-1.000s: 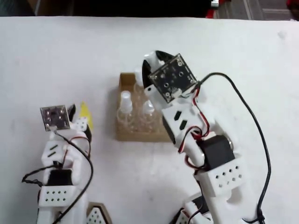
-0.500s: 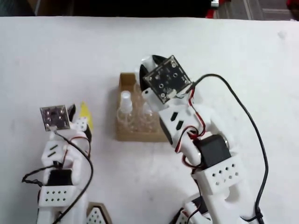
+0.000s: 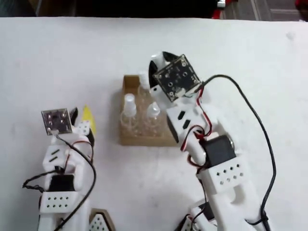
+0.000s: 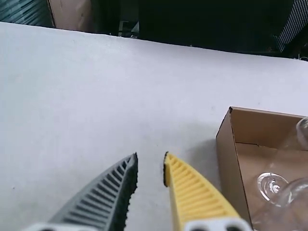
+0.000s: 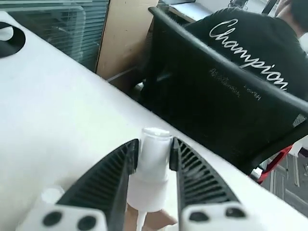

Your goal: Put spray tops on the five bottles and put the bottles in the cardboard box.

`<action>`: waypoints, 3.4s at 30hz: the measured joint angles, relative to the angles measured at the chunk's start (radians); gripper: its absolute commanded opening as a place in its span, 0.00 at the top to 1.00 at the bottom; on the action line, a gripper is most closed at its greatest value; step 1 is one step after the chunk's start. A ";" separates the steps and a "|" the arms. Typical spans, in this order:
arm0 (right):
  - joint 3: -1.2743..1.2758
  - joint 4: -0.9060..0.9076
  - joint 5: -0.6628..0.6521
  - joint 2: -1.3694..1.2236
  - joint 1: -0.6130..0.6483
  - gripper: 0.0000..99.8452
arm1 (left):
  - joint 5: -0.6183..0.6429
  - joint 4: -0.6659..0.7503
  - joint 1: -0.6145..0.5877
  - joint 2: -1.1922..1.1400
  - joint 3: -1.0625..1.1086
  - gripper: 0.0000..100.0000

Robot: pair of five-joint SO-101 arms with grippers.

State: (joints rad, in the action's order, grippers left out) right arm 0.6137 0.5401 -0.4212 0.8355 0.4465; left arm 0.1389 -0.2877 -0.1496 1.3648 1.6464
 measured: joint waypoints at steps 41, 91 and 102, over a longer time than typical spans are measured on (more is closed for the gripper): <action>0.822 -0.198 0.130 0.677 -0.135 0.98 | 0.000 0.000 0.000 0.000 0.000 0.91; 1.068 -0.106 0.206 0.971 -0.170 0.98 | 0.000 0.000 0.000 0.000 0.000 0.91; 1.069 -0.087 0.187 0.962 -0.160 0.84 | 0.000 0.000 0.000 0.000 0.000 0.91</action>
State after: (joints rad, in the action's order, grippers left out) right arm 1.6832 0.4526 -0.2340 1.7975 0.2869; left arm 0.1389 -0.2877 -0.1496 1.3648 1.6464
